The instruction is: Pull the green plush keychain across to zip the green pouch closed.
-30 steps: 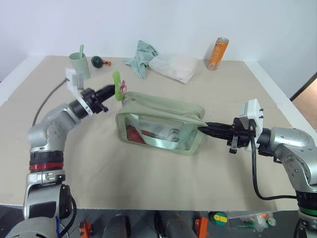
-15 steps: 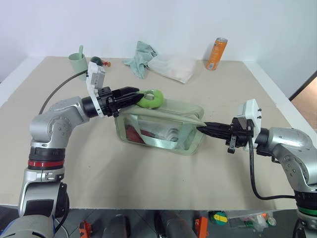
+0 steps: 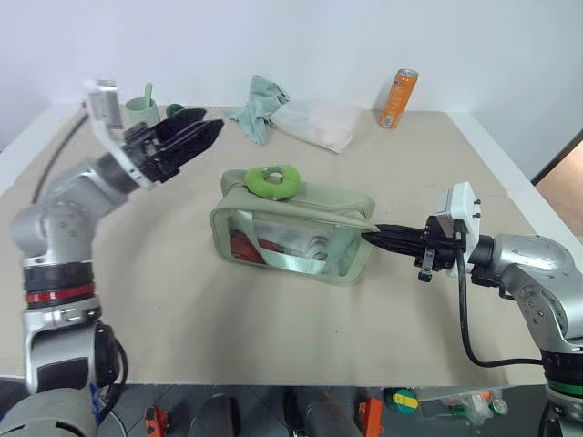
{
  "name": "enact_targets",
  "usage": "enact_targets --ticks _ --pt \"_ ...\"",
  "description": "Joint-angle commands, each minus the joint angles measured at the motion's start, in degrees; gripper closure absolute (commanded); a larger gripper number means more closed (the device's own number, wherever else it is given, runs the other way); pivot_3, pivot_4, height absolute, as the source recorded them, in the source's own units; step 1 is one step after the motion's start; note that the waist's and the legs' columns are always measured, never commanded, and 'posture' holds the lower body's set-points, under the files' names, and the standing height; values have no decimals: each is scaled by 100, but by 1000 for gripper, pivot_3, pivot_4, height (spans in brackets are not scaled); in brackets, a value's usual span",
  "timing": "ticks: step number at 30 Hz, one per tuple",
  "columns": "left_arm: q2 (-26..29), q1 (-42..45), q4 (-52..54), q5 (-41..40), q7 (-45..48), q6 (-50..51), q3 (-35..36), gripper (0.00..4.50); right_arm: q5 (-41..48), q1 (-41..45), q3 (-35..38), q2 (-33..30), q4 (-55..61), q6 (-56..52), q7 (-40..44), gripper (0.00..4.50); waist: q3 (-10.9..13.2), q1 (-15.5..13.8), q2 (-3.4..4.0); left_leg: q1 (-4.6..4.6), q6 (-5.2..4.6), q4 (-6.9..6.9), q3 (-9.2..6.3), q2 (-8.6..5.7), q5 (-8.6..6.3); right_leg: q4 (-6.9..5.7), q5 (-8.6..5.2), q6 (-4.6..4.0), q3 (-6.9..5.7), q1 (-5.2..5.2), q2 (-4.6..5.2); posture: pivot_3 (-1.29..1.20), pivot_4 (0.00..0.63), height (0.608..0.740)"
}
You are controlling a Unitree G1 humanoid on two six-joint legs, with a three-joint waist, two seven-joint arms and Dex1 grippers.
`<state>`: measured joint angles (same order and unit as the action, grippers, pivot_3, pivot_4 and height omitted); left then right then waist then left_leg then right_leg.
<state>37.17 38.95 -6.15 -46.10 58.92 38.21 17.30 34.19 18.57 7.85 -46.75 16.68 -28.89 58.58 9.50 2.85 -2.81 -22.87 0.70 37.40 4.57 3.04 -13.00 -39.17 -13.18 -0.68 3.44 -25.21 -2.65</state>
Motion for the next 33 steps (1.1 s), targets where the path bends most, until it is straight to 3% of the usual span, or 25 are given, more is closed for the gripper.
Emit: enact_targets --ticks 1,6,12,15,25,26,32,33 --pt "370 -506 113 431 628 -329 -347 69 4 30 -4 -2 112 19 16 4500 1 -13 -2 0 0 0 -1 1 0 0 0 0 -2 0 1 0 150 740" --pt "478 -1009 116 797 927 -564 -672 69 9 37 -13 2 133 10 14 4500 2 -20 -6 -6 -2 13 -4 1 6 0 7 -1 -11 1 6 0 150 740" --pt "224 -913 -74 995 859 -661 -880 69 23 30 -2 -26 169 -7 10 4500 2 -18 -6 -6 -5 11 -3 1 7 0 8 -1 -9 0 3 0 150 740" --pt "69 -810 -216 1001 839 -641 -882 817 22 -2 27 -52 192 -17 1 4500 2 -17 -6 -7 -5 9 -4 1 7 0 7 -2 -9 0 2 0 150 740" --pt "-21 -866 -27 782 925 -434 -841 4245 73 -109 97 -90 269 -67 -38 4500 2 -15 -6 -8 -6 9 -6 2 7 0 7 -2 -10 -1 2 0 150 740" --pt "-12 -877 -15 823 924 -478 -858 4448 75 -105 92 -88 264 -68 -38 4500 2 -15 -6 -8 -5 9 -6 2 7 0 8 -2 -10 -1 2 0 150 740" --pt "-31 -1027 153 827 914 -540 -838 4448 176 -104 139 -65 192 -222 -52 4500 2 -16 -6 -9 -5 9 -6 2 6 0 7 -2 -9 -1 2 0 150 740" --pt "-31 -1041 161 835 908 -552 -841 4487 197 -66 179 -34 149 -251 -110 4150 2 -17 -6 -9 -5 9 -6 1 6 0 7 -2 -10 -1 2 0 150 740"
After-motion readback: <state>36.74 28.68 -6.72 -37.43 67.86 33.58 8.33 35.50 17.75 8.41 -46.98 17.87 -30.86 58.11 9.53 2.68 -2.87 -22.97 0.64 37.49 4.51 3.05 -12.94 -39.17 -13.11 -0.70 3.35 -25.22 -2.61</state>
